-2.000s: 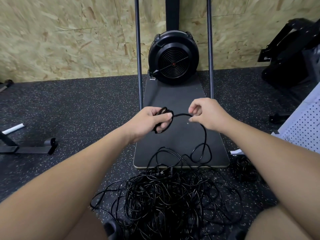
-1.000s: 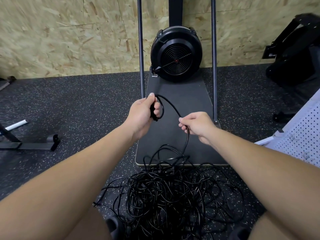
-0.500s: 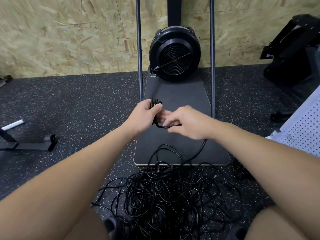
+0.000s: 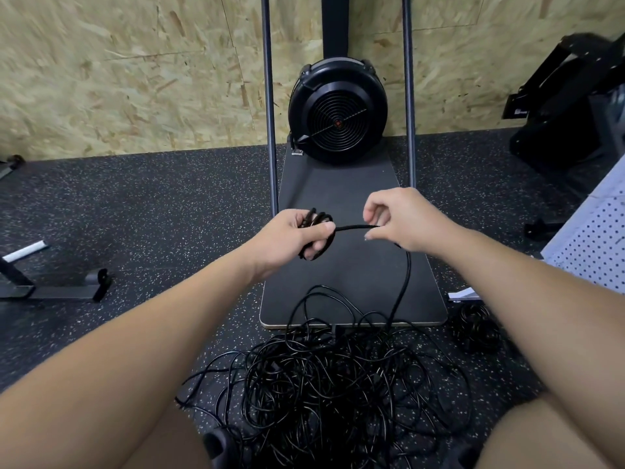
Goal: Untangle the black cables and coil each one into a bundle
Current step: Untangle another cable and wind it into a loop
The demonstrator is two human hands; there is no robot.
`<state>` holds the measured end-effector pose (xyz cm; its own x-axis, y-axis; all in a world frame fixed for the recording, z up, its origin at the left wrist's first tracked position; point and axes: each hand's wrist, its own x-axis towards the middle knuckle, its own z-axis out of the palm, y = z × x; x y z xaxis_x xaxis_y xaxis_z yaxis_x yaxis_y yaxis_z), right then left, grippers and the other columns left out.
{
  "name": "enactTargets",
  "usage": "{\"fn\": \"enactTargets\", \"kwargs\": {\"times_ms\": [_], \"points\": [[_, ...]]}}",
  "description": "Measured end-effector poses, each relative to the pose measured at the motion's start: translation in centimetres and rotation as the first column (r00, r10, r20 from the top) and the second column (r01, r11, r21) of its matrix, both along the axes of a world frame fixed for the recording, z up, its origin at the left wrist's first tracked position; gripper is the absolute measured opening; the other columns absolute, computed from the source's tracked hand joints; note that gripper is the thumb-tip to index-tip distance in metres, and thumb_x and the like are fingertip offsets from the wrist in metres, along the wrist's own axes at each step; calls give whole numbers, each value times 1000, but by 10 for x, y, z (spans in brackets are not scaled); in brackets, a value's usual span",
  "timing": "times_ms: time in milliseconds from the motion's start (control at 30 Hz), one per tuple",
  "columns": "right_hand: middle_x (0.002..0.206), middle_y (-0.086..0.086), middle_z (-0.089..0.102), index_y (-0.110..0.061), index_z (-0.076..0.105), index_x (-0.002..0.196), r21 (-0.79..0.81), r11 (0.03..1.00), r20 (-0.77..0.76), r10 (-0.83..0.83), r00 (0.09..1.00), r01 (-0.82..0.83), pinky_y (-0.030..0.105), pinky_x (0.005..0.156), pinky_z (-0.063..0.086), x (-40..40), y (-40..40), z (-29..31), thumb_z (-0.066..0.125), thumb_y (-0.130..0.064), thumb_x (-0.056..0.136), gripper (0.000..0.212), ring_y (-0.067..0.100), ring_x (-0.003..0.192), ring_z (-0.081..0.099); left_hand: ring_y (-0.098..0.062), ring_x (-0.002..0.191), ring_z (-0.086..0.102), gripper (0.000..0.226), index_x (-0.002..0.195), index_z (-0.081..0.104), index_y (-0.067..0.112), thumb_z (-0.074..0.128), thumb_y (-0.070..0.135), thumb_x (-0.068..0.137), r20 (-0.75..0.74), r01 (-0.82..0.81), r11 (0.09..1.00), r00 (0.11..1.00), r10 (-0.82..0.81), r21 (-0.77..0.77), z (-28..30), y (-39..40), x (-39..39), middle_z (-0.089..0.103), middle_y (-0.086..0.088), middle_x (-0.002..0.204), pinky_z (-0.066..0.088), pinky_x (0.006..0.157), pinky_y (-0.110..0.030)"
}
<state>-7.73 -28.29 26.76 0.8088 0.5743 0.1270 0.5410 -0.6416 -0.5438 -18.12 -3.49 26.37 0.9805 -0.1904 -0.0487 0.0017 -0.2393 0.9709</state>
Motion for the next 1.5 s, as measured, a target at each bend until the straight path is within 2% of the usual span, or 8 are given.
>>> {"fn": "enactTargets", "kwargs": {"times_ms": [267, 433, 567, 700, 800, 933, 1067, 1500], "points": [[72, -12, 70, -28, 78, 84, 126, 992, 226, -59, 972, 31, 32, 71, 50, -5, 9, 7, 87, -40, 92, 17, 13, 73, 65, -18, 59, 39, 31, 85, 64, 14, 61, 27, 113, -41, -219, 963, 976, 215, -159, -3, 1, 3, 50, -8, 73, 34, 64, -37], [72, -3, 64, -19, 71, 83, -145, 989, 286, 60, 956, -19, 43, 71, 50, -13, 24, 3, 62, -40, 110, 35, 31, 78, 60, -18, 64, 48, 20, 103, 70, 3, 71, 23, 106, -127, -213, 945, 974, 187, -248, -6, -1, 6, 59, -11, 80, 45, 67, -31], [78, -10, 72, -24, 71, 85, -151, 978, 65, 155, 986, -144, 43, 81, 60, -25, 38, -1, 54, -28, 112, 32, 15, 79, 72, -16, 66, 58, 24, 86, 72, 5, 55, -4, 100, -180, -183, 951, 974, 140, -249, -4, -1, 4, 69, -10, 82, 53, 68, -26], [78, -2, 76, -21, 68, 85, 26, 997, -136, 75, 988, -72, 46, 78, 64, -31, 42, -3, 47, -24, 113, 35, 13, 64, 75, -19, 60, 51, 21, 94, 72, 4, 54, 4, 104, -194, -174, 958, 972, 130, -229, 2, -3, 4, 63, -10, 75, 46, 62, -30], [76, -2, 74, -22, 69, 85, 97, 995, -116, 6, 993, 5, 49, 72, 64, -31, 43, -3, 50, -29, 112, 33, 19, 62, 73, -20, 59, 42, 25, 91, 69, 8, 55, 15, 111, -188, -172, 954, 974, 128, -244, 2, -4, 4, 56, -7, 71, 40, 61, -32], [85, -6, 77, -27, 73, 96, 126, 992, -147, 1, 989, 18, 31, 63, 58, -24, 35, -2, 77, -35, 101, 10, 10, 69, 70, -17, 57, 35, 25, 94, 63, 10, 54, 22, 115, -168, -200, 931, 974, 154, -304, -1, -7, 5, 50, -3, 69, 39, 60, -30], [88, -8, 76, -27, 69, 99, -29, 999, -148, 17, 989, -21, 32, 74, 61, -17, 26, -20, 93, -24, 85, 28, 12, 80, 71, -17, 58, 29, 21, 99, 59, 10, 52, 23, 114, -169, -223, 916, 970, 175, -334, 3, -5, 6, 42, -1, 69, 35, 60, -31], [81, -4, 78, -20, 74, 82, -337, 941, -194, -36, 980, -32, 34, 75, 62, -9, 16, -36, 83, -10, 80, 14, 27, 84, 75, -13, 59, 27, 22, 96, 59, 14, 53, 25, 113, -233, -356, 726, 934, 269, -588, 10, 8, 14, 41, 4, 75, 33, 62, -28]]}}
